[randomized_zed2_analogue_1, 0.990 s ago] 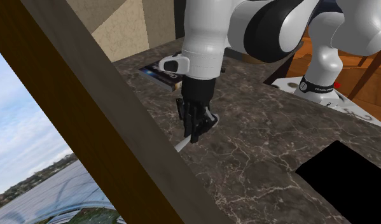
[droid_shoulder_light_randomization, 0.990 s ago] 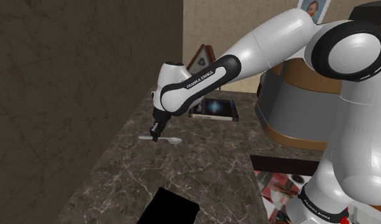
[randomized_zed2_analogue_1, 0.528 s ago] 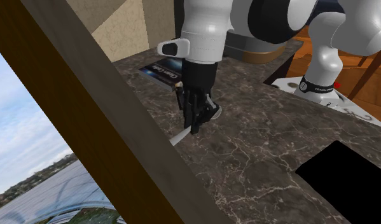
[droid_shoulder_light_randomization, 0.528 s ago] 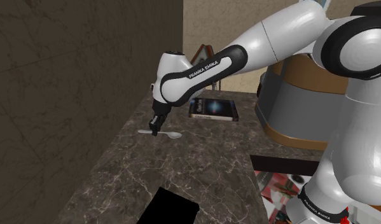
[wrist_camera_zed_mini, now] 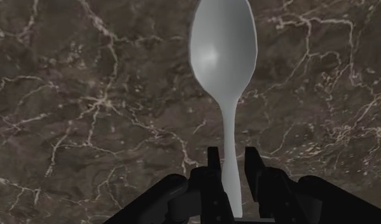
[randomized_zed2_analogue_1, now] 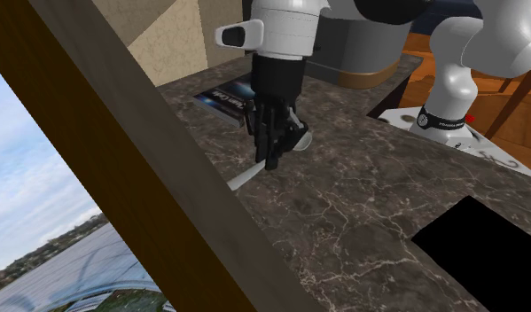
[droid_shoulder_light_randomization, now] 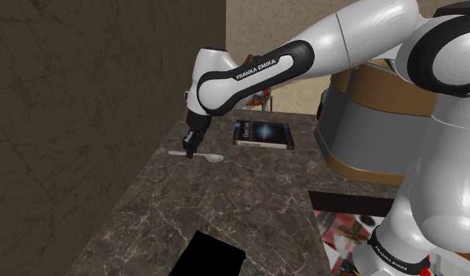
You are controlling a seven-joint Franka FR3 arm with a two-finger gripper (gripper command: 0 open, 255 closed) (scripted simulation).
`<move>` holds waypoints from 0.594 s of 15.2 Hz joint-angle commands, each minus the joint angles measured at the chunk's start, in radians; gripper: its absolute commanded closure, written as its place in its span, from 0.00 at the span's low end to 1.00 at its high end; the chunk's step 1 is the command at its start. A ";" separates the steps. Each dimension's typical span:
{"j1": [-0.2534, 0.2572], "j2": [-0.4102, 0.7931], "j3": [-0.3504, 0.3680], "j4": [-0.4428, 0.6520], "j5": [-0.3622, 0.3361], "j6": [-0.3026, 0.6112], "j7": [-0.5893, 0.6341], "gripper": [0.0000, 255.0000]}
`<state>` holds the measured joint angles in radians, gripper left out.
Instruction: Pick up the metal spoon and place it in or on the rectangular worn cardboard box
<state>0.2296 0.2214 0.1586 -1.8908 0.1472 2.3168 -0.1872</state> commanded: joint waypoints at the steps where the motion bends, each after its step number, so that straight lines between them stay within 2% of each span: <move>1: 0.000 -0.012 0.000 0.014 -0.001 -0.027 0.005 1.00; 9: -0.001 -0.046 -0.001 0.080 -0.005 -0.125 0.018 1.00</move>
<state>0.2283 0.1789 0.1579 -1.8195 0.1424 2.2042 -0.1706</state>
